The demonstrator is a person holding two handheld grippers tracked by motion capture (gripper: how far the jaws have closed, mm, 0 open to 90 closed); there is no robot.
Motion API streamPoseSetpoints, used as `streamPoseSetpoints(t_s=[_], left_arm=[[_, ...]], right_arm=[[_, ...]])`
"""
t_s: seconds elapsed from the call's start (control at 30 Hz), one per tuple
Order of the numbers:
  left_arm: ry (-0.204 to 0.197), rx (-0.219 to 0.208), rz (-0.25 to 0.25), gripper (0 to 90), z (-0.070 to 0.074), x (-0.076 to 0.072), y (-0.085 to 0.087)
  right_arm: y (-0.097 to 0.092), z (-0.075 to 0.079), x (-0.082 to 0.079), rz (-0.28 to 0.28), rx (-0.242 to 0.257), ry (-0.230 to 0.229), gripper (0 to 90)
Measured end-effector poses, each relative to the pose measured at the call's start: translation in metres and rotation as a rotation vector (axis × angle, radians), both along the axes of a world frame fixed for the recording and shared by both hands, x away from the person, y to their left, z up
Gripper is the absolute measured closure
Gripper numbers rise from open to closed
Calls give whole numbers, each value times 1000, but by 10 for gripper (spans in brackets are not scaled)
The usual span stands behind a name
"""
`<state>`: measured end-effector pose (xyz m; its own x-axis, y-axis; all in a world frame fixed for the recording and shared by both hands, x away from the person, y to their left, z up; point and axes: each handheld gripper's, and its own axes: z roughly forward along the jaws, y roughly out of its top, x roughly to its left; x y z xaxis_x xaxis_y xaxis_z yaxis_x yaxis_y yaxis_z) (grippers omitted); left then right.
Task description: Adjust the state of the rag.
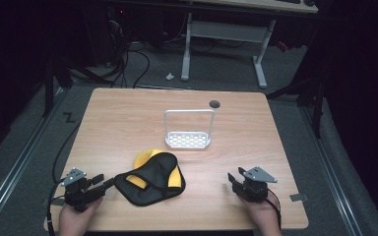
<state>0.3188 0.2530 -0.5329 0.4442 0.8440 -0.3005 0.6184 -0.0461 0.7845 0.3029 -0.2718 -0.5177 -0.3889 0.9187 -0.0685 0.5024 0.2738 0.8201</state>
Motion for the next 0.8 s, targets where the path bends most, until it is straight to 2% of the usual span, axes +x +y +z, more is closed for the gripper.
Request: streamPoseSetpoints(t_s=[0.13,0.23,0.43,0.67,0.8], left_arm=[[4,-3,-6,478,-1,2,0],[7,-3,-14,477,-1,2,1],[-10,-13,-10,475,3,-1,6],[5,-47,19,451,4,-1,14],[-24,-64,16,426,11,-3,11]], right_arm=[[5,-2,-3,18,-36,-3,514],[9,-3,-5,21,-45,2,510],[8,-4,-3,8,-29,5,508],[8,-6,-3,25,-31,18,506],[9,-6,-3,30,-33,14,506]])
